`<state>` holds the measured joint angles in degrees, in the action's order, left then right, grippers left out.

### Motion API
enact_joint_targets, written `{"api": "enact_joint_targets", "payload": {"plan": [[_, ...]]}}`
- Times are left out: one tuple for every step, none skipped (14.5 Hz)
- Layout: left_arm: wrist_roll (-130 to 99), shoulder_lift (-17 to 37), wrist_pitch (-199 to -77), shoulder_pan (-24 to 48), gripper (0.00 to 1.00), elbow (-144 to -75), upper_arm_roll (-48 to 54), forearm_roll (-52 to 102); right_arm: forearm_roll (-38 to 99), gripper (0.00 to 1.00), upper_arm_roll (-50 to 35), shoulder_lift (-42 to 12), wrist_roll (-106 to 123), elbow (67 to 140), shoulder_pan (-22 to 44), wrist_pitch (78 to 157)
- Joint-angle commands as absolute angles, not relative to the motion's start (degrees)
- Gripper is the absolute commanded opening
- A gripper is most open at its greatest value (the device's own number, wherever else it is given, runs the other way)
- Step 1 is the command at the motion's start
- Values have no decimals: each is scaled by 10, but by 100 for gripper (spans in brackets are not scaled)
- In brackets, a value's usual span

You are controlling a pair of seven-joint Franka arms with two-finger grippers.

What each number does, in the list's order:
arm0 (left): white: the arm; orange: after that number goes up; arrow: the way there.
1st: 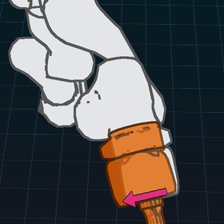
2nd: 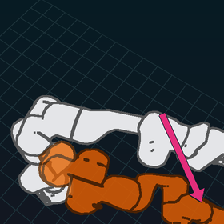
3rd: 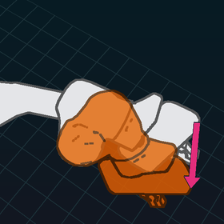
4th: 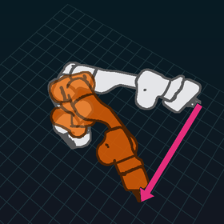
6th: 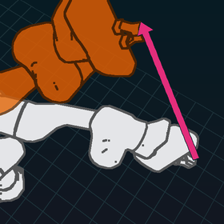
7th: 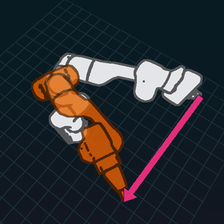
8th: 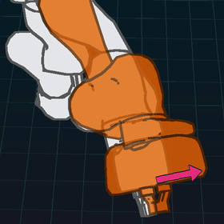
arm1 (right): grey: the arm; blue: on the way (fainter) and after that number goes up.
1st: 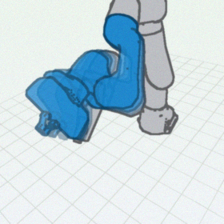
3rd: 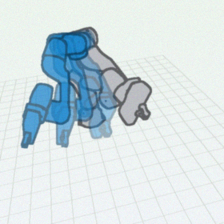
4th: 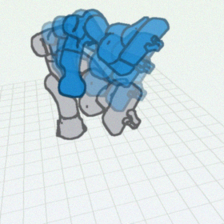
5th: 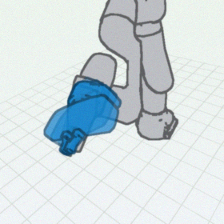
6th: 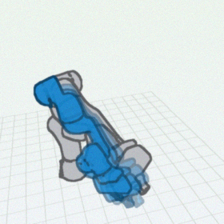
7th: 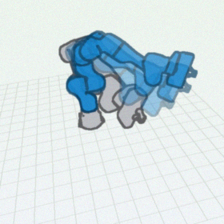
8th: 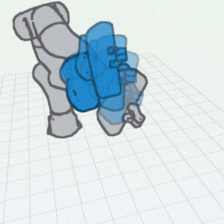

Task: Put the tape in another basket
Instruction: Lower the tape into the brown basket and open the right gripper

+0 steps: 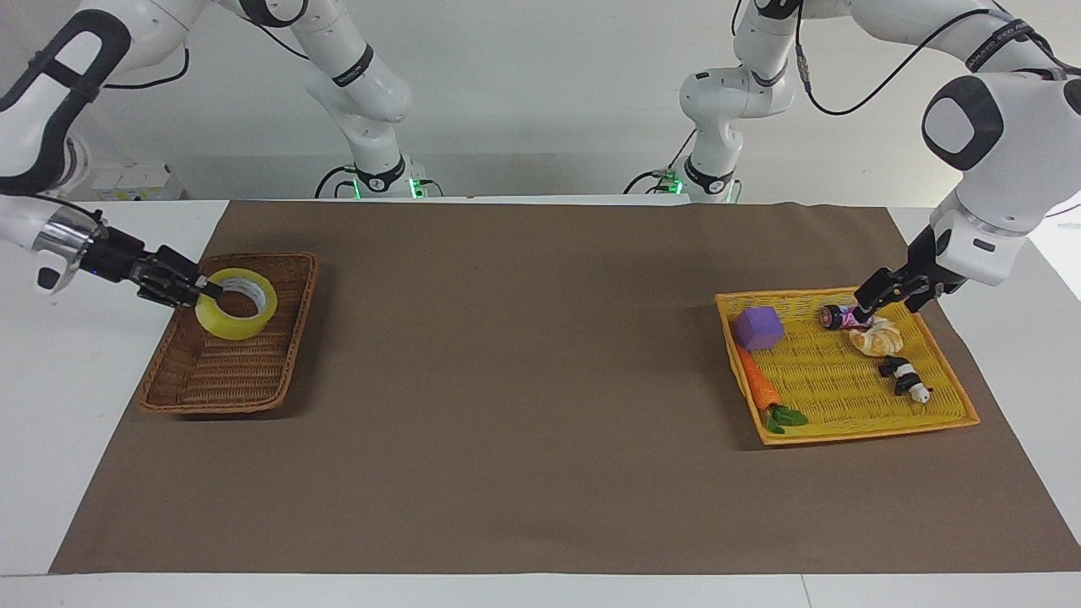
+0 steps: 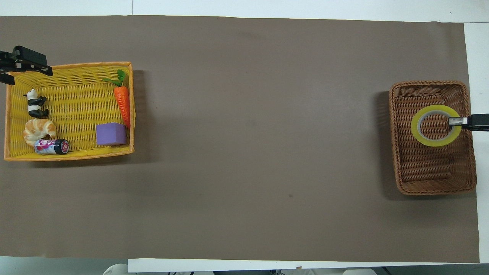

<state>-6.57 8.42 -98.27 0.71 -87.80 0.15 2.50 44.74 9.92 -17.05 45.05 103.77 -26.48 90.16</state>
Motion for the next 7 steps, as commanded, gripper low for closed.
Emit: {"api": "enact_joint_targets", "payload": {"plan": [[-68,25,-934,16,100,-883,-2,4,439,0,93,-175,475,1051,-265,924],[-67,17,-917,12,100,-882,-2,4,437,0,93,-178,482,1051,-265,927],[-67,17,-908,12,100,-877,-2,5,434,0,94,-182,494,1051,-265,932],[-67,18,-906,12,100,-865,-1,5,427,0,94,-182,499,1052,-266,937],[-67,20,-904,11,100,-860,-1,5,423,0,94,-182,499,1052,-268,938],[-67,20,-904,12,100,-860,-1,5,422,0,94,-182,501,1053,-268,939],[-67,20,-903,13,100,-860,-1,4,420,0,95,-181,509,1060,-269,941]]}}
